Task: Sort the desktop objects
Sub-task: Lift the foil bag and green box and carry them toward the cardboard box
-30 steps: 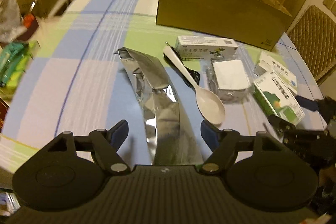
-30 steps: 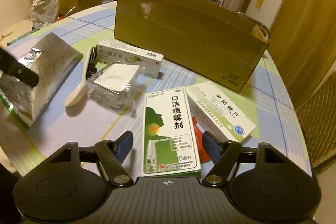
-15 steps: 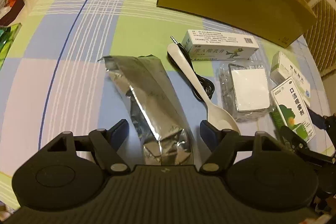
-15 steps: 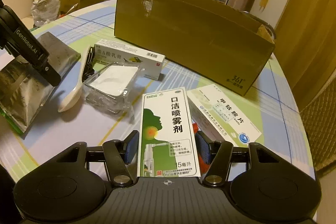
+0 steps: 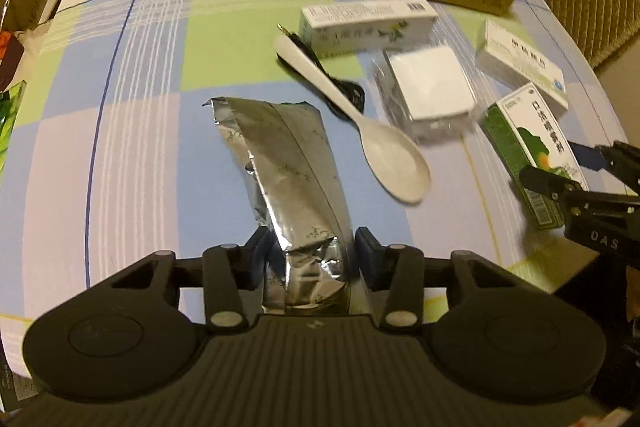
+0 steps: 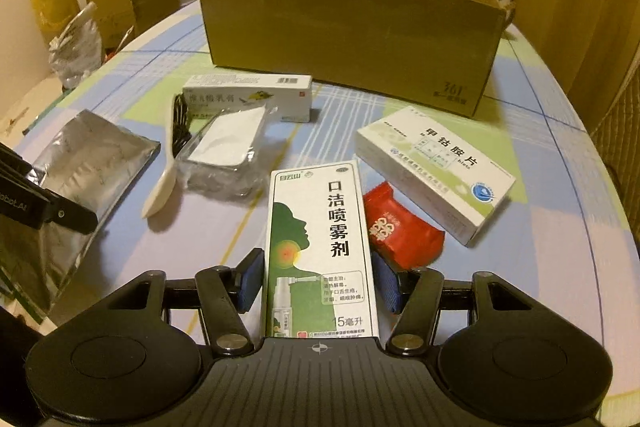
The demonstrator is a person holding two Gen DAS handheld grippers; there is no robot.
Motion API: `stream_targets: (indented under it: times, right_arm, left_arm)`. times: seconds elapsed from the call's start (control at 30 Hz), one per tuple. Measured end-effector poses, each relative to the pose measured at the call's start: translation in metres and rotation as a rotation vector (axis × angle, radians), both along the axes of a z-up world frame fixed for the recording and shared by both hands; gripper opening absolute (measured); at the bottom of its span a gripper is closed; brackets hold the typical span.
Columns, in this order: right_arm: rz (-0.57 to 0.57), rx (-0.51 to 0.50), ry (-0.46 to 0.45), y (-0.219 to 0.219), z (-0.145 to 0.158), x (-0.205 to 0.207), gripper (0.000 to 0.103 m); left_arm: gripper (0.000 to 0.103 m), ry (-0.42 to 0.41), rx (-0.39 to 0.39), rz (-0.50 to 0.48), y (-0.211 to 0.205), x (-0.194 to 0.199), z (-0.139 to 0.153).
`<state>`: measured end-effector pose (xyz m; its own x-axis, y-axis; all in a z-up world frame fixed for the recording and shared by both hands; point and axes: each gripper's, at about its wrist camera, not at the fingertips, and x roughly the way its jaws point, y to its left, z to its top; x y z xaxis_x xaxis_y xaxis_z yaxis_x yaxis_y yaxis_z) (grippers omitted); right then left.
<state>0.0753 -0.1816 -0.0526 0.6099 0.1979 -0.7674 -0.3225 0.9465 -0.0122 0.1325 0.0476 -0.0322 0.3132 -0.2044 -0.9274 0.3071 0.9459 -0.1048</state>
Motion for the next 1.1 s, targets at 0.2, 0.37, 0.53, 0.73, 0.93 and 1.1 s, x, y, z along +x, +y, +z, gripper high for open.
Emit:
stream_targets:
  times: [0.2, 0.37, 0.53, 0.73, 0.93, 1.1]
  right_arm:
    - [0.026, -0.051, -0.004, 0.008, -0.007, 0.005, 0.055]
    - [0.061, -0.101, -0.019, 0.014, -0.013, 0.006, 0.054]
    - [0.045, -0.07, -0.004, 0.009, -0.011, 0.006, 0.053]
    - [0.017, -0.043, -0.024, 0.007, -0.003, 0.005, 0.053]
    - [0.012, -0.029, -0.035, 0.007, 0.005, 0.004, 0.053]
    - [0.009, -0.016, -0.045, 0.007, 0.011, -0.001, 0.053]
  left_arm:
    - [0.054, 0.026, 0.016, -0.007, 0.001, 0.005, -0.006]
    - [0.054, 0.032, 0.022, -0.026, -0.001, 0.013, -0.007]
    - [0.041, 0.012, 0.058, -0.092, -0.008, 0.011, -0.004]
    - [0.037, 0.011, 0.032, -0.105, -0.004, 0.008, 0.0]
    - [0.035, 0.007, 0.007, -0.111, -0.005, 0.005, 0.006]
    - [0.035, -0.011, -0.006, -0.103, -0.002, 0.001, 0.013]
